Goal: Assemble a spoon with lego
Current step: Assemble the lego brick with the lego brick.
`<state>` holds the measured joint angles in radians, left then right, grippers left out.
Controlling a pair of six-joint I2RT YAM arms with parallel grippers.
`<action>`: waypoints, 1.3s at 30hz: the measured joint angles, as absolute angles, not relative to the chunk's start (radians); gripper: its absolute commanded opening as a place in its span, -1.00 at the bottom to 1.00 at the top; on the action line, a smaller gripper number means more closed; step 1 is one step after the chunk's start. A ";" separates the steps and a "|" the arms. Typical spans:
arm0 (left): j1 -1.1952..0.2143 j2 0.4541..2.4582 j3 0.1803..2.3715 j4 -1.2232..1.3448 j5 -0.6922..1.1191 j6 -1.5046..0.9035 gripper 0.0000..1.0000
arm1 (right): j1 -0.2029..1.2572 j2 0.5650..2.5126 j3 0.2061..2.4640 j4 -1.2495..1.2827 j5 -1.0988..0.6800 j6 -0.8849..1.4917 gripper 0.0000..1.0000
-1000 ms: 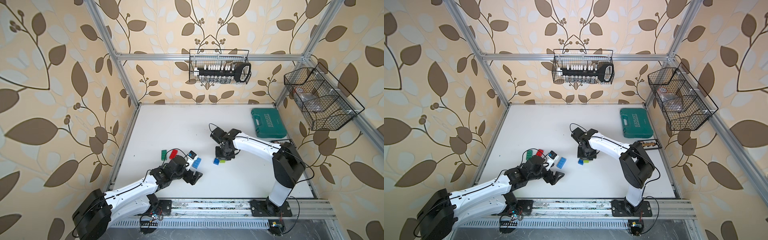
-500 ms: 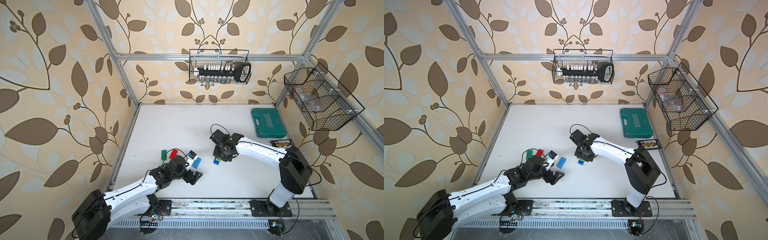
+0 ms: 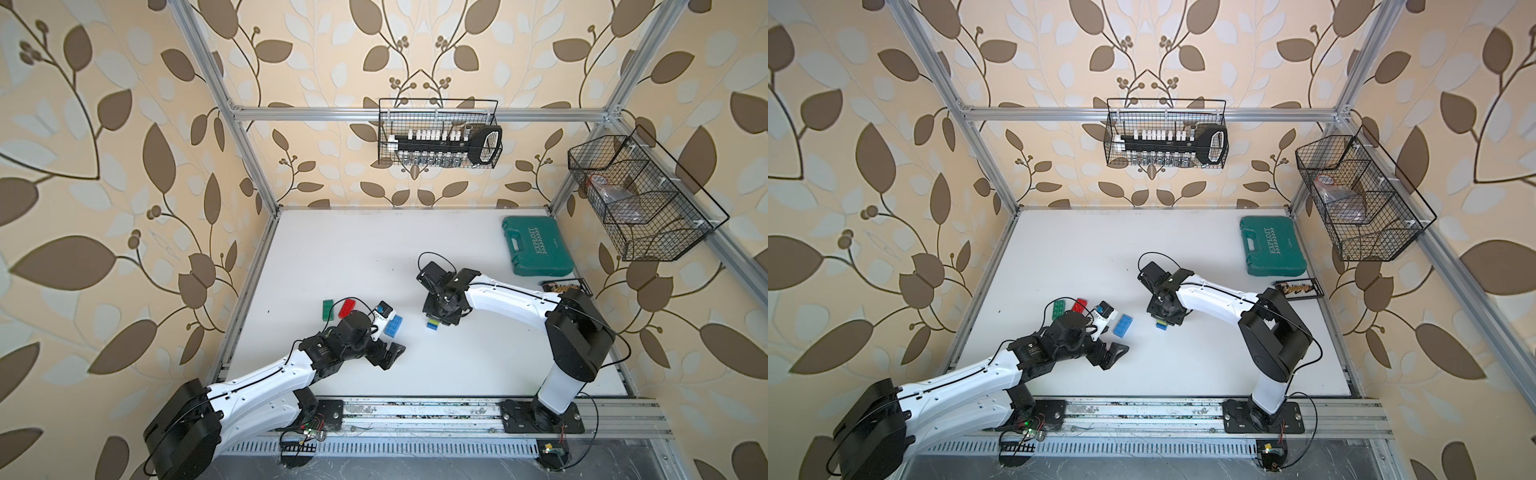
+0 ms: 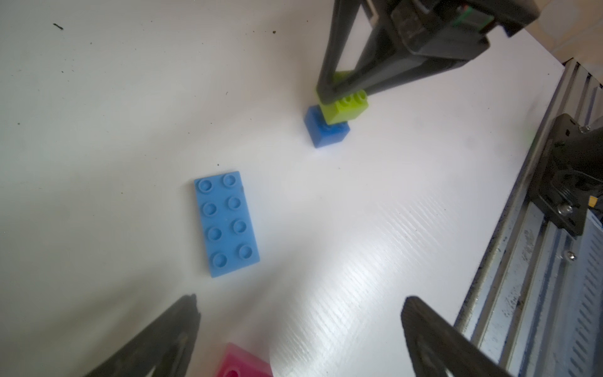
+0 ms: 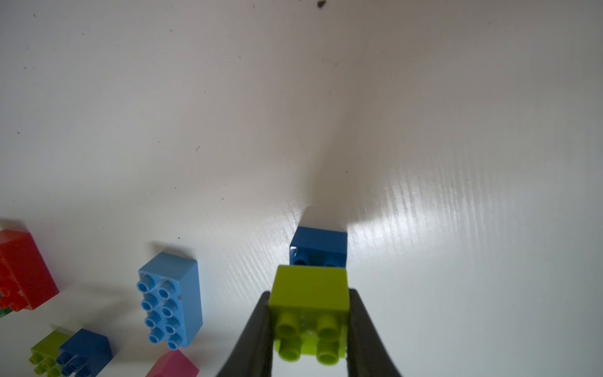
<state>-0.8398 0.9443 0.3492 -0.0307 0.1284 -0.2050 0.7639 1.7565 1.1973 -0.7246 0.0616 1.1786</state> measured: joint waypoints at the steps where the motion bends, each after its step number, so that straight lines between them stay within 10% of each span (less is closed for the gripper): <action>1: -0.840 0.944 0.349 -0.031 0.128 -0.205 0.98 | 0.764 1.757 1.193 -0.721 0.060 1.179 -0.84; 39: -0.840 0.936 0.349 -0.032 0.080 -0.206 0.98 | 0.754 1.945 1.380 -0.826 0.044 0.989 -0.86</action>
